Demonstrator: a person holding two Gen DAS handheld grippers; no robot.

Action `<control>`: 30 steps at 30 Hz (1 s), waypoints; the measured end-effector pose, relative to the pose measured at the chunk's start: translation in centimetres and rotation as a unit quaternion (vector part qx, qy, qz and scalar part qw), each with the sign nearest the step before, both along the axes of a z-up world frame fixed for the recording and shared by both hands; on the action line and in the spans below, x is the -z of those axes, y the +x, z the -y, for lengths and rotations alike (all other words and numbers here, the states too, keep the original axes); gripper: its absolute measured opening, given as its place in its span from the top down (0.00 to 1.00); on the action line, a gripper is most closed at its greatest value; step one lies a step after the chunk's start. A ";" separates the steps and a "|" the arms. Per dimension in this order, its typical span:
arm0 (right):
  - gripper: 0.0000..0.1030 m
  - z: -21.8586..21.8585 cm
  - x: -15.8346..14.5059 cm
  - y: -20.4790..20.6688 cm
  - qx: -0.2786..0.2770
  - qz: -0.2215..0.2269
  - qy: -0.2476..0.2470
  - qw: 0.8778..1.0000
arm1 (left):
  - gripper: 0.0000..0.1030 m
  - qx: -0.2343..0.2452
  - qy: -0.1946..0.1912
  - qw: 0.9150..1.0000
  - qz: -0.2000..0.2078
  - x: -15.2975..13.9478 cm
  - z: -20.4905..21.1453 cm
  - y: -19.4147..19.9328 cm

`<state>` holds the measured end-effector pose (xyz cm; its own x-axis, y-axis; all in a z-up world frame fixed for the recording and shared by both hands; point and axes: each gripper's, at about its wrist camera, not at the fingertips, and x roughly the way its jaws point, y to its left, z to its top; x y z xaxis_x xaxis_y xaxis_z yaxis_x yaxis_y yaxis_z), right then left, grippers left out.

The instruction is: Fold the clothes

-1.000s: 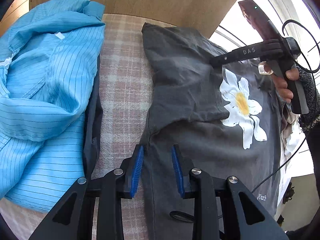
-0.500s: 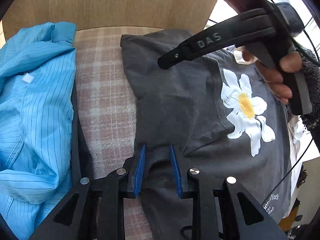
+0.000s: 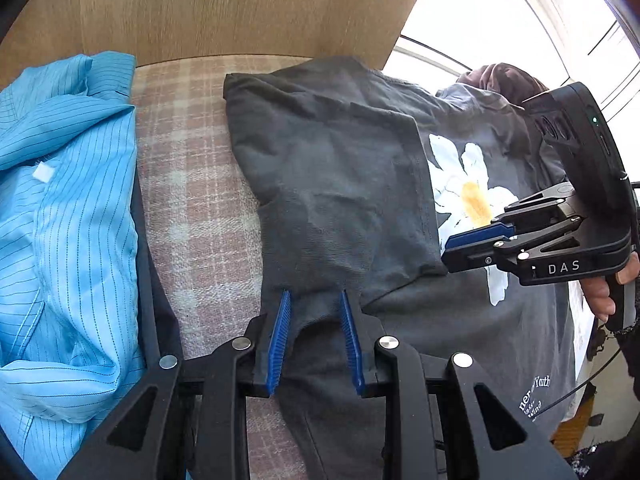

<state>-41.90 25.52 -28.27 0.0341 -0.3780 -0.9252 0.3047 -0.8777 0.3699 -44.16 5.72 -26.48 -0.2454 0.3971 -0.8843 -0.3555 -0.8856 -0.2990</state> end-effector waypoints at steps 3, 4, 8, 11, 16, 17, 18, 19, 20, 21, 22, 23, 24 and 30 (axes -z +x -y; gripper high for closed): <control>0.80 -0.9 -0.7 -0.2 0.033 0.017 -0.043 0.998 | 0.77 -0.001 0.002 1.000 0.002 0.2 0.0 0.1; 0.80 -1.1 -0.7 -0.1 0.039 0.023 -0.053 0.998 | 0.77 0.001 0.001 1.000 0.002 0.2 0.0 0.1; 0.78 -2.1 -0.7 -0.1 0.076 0.055 -0.084 0.992 | 0.76 0.006 -0.004 1.000 -0.001 0.3 -0.1 0.2; 0.78 -1.9 -1.0 0.1 0.073 0.037 -0.056 0.995 | 0.76 0.005 -0.004 1.000 -0.001 0.3 -0.2 0.2; 0.78 0.3 -0.2 0.6 0.044 0.033 -0.030 0.998 | 0.76 0.008 -0.005 1.000 -0.001 0.4 -0.1 0.1; 0.79 0.8 -0.4 0.9 0.031 0.018 -0.014 0.999 | 0.75 0.008 -0.005 1.000 -0.001 0.4 -0.1 0.1; 0.88 1.2 -0.6 1.1 0.017 0.004 0.002 1.000 | 0.75 0.009 -0.006 1.000 -0.001 0.4 -0.2 0.1; 0.89 1.4 -1.1 1.4 0.002 -0.004 0.013 1.000 | 0.75 0.009 -0.006 1.000 0.000 0.4 -0.1 0.1; 0.90 1.5 -1.7 1.6 -0.012 -0.010 0.023 1.000 | 0.75 0.010 -0.006 1.000 0.000 0.4 -0.1 0.1; 0.90 1.3 -2.4 1.7 -0.018 -0.017 0.029 0.999 | 0.75 0.012 -0.008 1.000 0.000 0.3 -0.2 0.1; 0.90 0.9 -3.2 1.7 -0.021 -0.024 0.035 0.999 | 0.75 0.015 -0.008 1.000 -0.001 0.3 -0.2 0.2; 0.90 0.8 -3.5 1.8 -0.023 -0.024 0.038 0.999 | 0.75 0.017 -0.007 1.000 0.000 0.3 -0.3 0.2; 0.90 0.7 -3.7 1.8 -0.024 -0.022 0.040 0.999 | 0.75 0.019 -0.006 1.000 0.000 0.3 -0.3 0.3; 0.82 0.7 -6.5 0.8 -0.028 -0.068 0.081 0.994 | 0.75 0.022 -0.012 1.000 -0.006 -0.3 -0.3 0.7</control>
<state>-41.13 24.83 -21.73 -0.0784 -0.2255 -0.9711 0.3928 -0.9023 0.1778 -43.48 6.00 -26.21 -0.2379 0.3873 -0.8907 -0.3983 -0.8753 -0.2742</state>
